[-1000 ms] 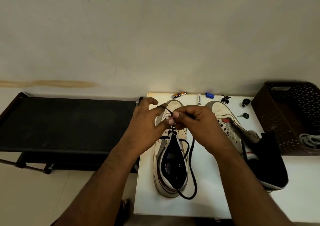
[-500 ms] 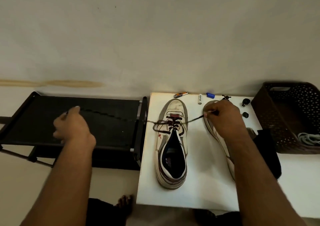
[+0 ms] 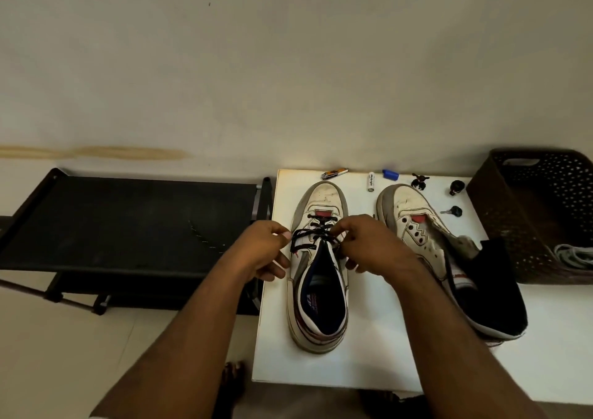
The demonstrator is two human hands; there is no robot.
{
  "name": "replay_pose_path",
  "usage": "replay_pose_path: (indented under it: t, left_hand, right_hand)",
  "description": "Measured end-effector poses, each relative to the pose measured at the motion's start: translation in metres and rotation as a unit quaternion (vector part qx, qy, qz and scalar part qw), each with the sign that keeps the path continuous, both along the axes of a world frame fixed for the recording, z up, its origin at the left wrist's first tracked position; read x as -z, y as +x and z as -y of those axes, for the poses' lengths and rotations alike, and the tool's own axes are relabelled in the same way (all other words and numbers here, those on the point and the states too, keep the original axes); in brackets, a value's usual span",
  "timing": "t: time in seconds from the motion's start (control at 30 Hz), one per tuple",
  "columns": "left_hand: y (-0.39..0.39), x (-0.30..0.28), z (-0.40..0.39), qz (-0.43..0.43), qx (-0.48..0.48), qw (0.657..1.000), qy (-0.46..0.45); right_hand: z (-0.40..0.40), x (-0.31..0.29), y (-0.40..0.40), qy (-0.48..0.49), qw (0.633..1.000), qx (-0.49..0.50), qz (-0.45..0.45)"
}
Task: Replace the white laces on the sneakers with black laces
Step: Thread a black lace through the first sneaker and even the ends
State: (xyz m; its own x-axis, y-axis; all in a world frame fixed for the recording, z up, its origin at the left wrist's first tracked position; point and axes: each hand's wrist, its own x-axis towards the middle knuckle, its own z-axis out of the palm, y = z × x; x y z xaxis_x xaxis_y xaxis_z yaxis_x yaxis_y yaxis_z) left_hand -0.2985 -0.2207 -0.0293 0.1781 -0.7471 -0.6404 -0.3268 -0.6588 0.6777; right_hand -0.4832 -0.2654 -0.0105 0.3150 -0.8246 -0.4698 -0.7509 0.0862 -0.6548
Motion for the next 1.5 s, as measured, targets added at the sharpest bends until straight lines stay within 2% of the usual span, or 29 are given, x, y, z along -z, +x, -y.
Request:
replay_pose_path:
  t: [0.17,0.23,0.27,0.3,0.37,0.4,0.43,0.47,0.5,0.57,0.6,0.63,0.77,0.97,1.1,1.2,1.3,1.37,1.43,1.5]
  left_hand:
    - [0.0,0.002,-0.003,0.016,-0.02,0.999,-0.046]
    - [0.0,-0.009,-0.005,0.001,-0.088,0.989,-0.12]
    - [0.001,-0.018,-0.007,-0.026,-0.133,0.975,-0.177]
    - [0.002,-0.029,-0.01,-0.068,-0.173,0.954,-0.235]
    - [0.002,-0.05,-0.02,-0.144,-0.195,0.917,-0.317]
    - [0.0,-0.057,-0.027,-0.166,-0.182,0.91,-0.334]
    - [-0.004,-0.062,-0.033,-0.181,-0.165,0.909,-0.338]
    - [-0.008,-0.061,-0.037,-0.185,-0.146,0.912,-0.335]
    - [-0.013,-0.059,-0.039,-0.176,-0.126,0.919,-0.328]
    - [-0.018,-0.05,-0.039,-0.134,-0.098,0.938,-0.304]
    - [-0.019,-0.046,-0.038,-0.118,-0.092,0.946,-0.288]
    - [-0.019,-0.043,-0.037,-0.108,-0.089,0.951,-0.274]
    - [-0.019,-0.038,-0.037,-0.103,-0.091,0.957,-0.255]
    - [-0.014,-0.045,-0.033,-0.175,-0.087,0.95,-0.244]
    - [-0.015,-0.048,-0.028,-0.28,-0.084,0.924,-0.246]
    - [-0.016,-0.05,-0.028,-0.311,-0.066,0.923,-0.218]
    - [-0.013,-0.048,-0.029,-0.26,-0.046,0.945,-0.193]
    - [-0.01,-0.047,-0.031,-0.209,-0.019,0.962,-0.175]
    - [-0.009,-0.045,-0.034,-0.166,0.001,0.974,-0.157]
    - [-0.006,-0.039,-0.036,-0.059,0.027,0.987,-0.147]
  right_hand:
    - [0.0,0.003,0.003,-0.059,0.998,-0.014,-0.016]
    - [0.001,0.0,0.001,-0.102,0.995,0.017,0.008]
    - [0.002,-0.005,-0.003,-0.155,0.983,0.078,0.061]
    - [0.004,-0.014,-0.008,-0.226,0.949,0.17,0.14]
    - [0.011,-0.035,-0.022,-0.343,0.811,0.362,0.306]
    - [0.012,-0.04,-0.027,-0.349,0.757,0.413,0.367]
    - [0.01,-0.04,-0.028,-0.313,0.73,0.445,0.415]
    - [0.005,-0.034,-0.025,-0.246,0.733,0.459,0.438]
    - [-0.002,-0.025,-0.02,-0.161,0.775,0.454,0.41]
    - [-0.02,-0.009,-0.008,0.018,0.881,0.376,0.287]
    - [-0.026,-0.003,-0.005,0.08,0.904,0.338,0.249]
    - [-0.03,-0.002,-0.002,0.11,0.909,0.319,0.243]
    - [-0.021,-0.005,0.006,0.111,0.916,0.304,0.236]
    - [0.001,0.006,0.015,0.246,0.886,0.298,0.255]
    - [0.001,0.004,0.018,0.263,0.889,0.249,0.28]
    - [-0.001,-0.009,0.016,0.216,0.869,0.249,0.37]
    - [0.0,-0.033,0.009,0.129,0.809,0.259,0.511]
    - [-0.004,-0.049,0.004,0.108,0.761,0.238,0.593]
    - [-0.015,-0.06,0.001,0.095,0.752,0.214,0.617]
    - [-0.025,-0.065,-0.003,0.074,0.76,0.214,0.61]
